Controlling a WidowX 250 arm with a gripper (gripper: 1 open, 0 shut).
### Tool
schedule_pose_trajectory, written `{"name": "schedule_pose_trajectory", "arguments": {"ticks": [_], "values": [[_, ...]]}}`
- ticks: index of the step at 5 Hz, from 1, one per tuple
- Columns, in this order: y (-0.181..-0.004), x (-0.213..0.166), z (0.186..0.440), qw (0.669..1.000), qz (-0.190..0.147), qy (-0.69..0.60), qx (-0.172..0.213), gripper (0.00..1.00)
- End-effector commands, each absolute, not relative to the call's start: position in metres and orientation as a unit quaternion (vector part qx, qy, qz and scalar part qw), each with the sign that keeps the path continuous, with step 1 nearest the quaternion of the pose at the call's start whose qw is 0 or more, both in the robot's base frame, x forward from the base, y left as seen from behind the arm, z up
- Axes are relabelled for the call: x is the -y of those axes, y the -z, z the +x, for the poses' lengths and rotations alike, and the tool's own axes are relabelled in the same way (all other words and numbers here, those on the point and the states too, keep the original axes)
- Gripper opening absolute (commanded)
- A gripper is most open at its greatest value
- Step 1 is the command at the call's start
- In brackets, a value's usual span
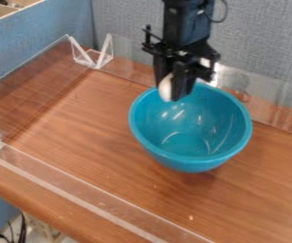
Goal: Put the mushroom in the blue bowl
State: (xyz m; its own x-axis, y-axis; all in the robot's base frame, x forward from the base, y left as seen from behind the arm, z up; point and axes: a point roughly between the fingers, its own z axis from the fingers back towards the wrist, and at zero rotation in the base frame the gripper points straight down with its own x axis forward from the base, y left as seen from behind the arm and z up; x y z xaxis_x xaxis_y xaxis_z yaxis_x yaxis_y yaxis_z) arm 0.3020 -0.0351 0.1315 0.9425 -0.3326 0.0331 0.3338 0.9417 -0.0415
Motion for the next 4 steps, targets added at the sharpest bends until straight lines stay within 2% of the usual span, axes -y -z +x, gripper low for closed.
{"name": "schedule_pose_trajectory", "arguments": {"ticks": [1,3,4], "values": [[-0.132,0.022,0.309,0.983,-0.022,0.179,0.029,0.0],[-0.129,0.015,0.326,0.99,-0.02,0.142,0.019,0.0],[-0.134,0.008,0.326,0.99,-0.02,0.137,0.016,0.0]]}}
